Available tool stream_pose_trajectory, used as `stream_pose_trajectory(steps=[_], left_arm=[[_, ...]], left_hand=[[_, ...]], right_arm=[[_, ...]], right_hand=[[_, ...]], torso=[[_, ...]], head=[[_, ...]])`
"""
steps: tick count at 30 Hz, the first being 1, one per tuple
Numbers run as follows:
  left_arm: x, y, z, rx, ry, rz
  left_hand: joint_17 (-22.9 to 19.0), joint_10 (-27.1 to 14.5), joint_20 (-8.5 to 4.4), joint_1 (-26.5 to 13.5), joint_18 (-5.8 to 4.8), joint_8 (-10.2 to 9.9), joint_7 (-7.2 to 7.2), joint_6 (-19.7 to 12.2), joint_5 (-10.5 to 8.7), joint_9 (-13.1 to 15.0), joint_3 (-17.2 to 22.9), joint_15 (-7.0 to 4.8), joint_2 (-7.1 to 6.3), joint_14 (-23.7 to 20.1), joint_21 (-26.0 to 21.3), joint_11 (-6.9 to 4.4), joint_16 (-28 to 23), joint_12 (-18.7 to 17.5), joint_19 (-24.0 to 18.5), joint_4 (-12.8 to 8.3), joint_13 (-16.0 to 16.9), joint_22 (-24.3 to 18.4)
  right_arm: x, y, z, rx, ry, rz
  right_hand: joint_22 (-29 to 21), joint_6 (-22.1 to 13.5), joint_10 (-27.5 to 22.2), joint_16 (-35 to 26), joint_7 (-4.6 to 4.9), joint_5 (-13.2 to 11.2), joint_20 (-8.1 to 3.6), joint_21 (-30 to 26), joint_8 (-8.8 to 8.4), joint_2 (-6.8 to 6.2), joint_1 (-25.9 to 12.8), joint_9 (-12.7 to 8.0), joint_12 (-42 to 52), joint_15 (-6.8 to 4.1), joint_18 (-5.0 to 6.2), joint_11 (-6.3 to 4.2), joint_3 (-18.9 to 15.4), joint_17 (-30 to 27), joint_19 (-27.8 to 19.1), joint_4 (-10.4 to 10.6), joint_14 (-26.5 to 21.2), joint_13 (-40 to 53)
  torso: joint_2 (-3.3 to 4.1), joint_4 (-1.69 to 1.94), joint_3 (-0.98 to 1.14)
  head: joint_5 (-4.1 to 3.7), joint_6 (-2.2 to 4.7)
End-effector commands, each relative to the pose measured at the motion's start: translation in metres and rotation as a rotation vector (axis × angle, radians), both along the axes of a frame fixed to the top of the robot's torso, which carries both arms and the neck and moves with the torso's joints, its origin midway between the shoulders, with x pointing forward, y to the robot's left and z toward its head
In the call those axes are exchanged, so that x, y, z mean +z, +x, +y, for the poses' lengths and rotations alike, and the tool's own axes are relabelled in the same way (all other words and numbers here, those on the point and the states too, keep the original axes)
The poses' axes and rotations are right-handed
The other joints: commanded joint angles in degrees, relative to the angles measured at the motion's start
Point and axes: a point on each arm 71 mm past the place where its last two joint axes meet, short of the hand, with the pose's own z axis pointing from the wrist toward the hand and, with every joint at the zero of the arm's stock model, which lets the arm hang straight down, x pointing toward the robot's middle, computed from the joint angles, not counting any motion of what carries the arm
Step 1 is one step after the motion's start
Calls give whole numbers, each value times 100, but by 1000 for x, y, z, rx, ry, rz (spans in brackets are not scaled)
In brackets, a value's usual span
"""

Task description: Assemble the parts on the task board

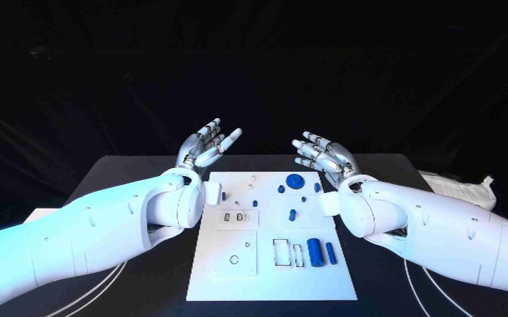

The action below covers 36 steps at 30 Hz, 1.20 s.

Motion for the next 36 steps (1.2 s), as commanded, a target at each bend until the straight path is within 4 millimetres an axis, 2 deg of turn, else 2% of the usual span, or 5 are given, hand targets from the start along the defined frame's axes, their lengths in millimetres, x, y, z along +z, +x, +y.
stream_pose_trajectory(steps=[1, 7, 10, 16, 36], left_arm=[[2, 0, -6, -73, -14, -18], [5, -2, 13, -45, -25, -37], [6, -3, 19, -41, -29, -44], [11, -9, 26, -56, -40, -42], [40, -48, 24, -164, -134, 18]], left_hand=[[20, 98, 49, 119, 94, 37, 680, 108, 10, 15, 38, 33, 27, 138, 26, 75, 50, 47, 11, 34, 13, 9], [326, 1656, 13, 367, 44, 332, 798, 1416, -72, 173, 320, 113, 442, 2316, 640, 276, 638, 361, 1547, -30, 172, 356], [419, 3463, 20, 446, 262, 564, 736, 2461, -97, 275, 339, -101, 602, 3194, 1359, 100, 949, 754, 3110, -128, 315, 688], [555, 4394, -203, 522, 363, 786, 553, 3821, -101, 327, 281, -437, 746, 4319, 1894, -153, 1197, 852, 4192, -328, 271, 872], [871, 4960, -425, 528, 345, 614, 441, 4244, -100, 214, 186, -621, 810, 4916, 2256, -306, 1082, 607, 4825, -515, 240, 1020]], right_arm=[[-4, -3, 12, 191, -42, 26], [8, 9, -10, 148, -297, -221], [13, 11, -14, 140, -362, -277], [24, 15, -19, 159, -490, -361], [57, 32, -10, 285, -1150, -533]], right_hand=[[104, 700, 982, 194, 809, -51, 13, 191, 133, 26, 650, 76, 170, 89, 237, 116, 46, 99, 694, -374, 1117, 89], [257, 2666, 3066, 493, 567, -138, 10, 639, 415, 14, 1104, 216, 486, -229, 592, -169, 265, 164, 1809, -760, 3067, 162], [261, 3370, 3444, 479, 498, -153, -49, 751, 420, -37, 1094, 208, 429, -332, 622, -278, 448, 150, 2063, -846, 3453, 137], [256, 3701, 3813, 432, 433, -217, -162, 873, 313, -137, 1018, 193, 279, -455, 625, -359, 768, 162, 2338, -928, 3893, 138], [1310, 4382, 4734, 1383, 90, -364, -1084, 2893, 222, -594, 1015, 201, 156, -1192, 595, -819, 921, 867, 3901, -918, 6447, 142]], torso=[[0, 0, 0], [53, 2, 11], [100, 4, 13], [234, 3, 21], [855, 74, -66]], head=[[0, -2], [-3, -28], [-13, -18], [-49, 31], [-215, 304]])
